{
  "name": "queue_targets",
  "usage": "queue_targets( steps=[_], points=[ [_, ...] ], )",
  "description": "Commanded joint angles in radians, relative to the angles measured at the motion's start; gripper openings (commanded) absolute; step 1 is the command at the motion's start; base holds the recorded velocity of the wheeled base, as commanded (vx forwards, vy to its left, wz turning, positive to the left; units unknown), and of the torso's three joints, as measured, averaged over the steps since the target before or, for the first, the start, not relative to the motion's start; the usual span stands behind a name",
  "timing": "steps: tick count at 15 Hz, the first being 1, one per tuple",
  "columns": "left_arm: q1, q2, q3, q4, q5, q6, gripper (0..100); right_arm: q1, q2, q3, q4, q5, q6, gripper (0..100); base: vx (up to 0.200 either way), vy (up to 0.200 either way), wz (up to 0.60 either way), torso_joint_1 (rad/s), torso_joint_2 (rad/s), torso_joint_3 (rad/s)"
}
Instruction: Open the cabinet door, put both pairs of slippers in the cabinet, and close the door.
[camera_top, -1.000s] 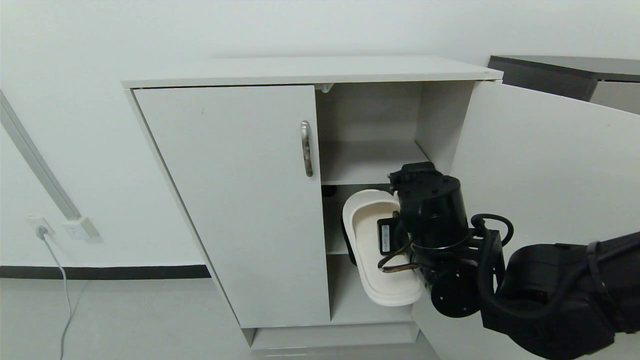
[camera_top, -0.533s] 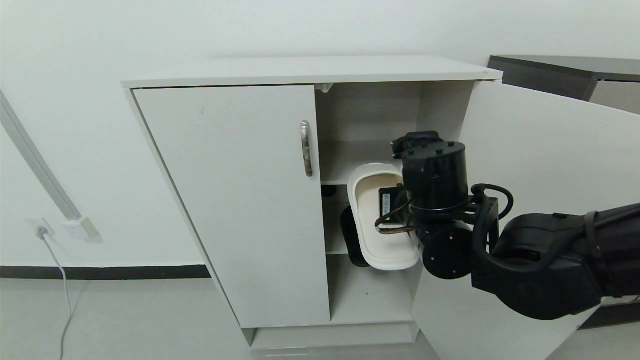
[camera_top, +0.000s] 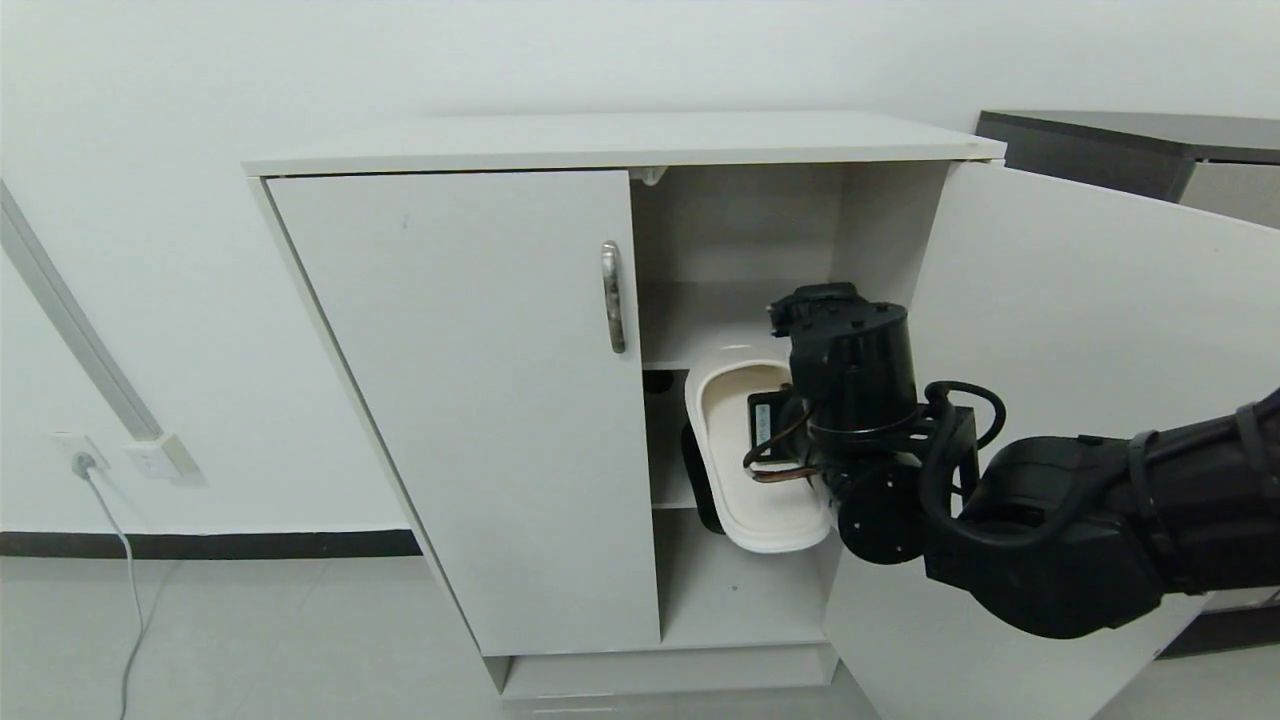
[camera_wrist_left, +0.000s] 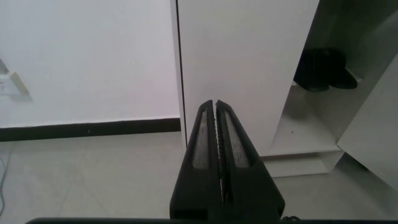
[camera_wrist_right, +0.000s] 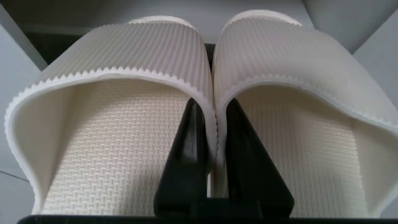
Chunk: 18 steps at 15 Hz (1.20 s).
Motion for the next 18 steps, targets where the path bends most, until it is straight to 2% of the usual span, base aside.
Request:
queue_targets(
  steps=[1, 4, 13, 18],
  points=[
    [0.0, 0.001, 0.0, 0.0, 0.001, -0.001, 0, -0.001, 0.017, -0.001, -0.002, 0.0, 0.001, 0, 0.0, 0.0, 0.0, 0.0, 0.0, 0.0],
    [0.0, 0.001, 0.0, 0.0, 0.001, -0.001, 0, -0.001, 0.005, -0.003, -0.002, -0.003, -0.001, 0, 0.0, 0.0, 0.0, 0.0, 0.0, 0.0],
    [0.0, 0.001, 0.0, 0.0, -0.004, -0.001, 0, 0.005, -0.012, 0.01, -0.002, -0.006, -0.001, 0, 0.2, 0.0, 0.0, 0.001, 0.0, 0.002],
    [0.0, 0.001, 0.0, 0.0, -0.004, -0.001, 0, 0.006, -0.006, 0.017, -0.022, 0.002, 0.001, 0, 0.0, 0.0, 0.0, 0.0, 0.0, 0.0]
  ],
)
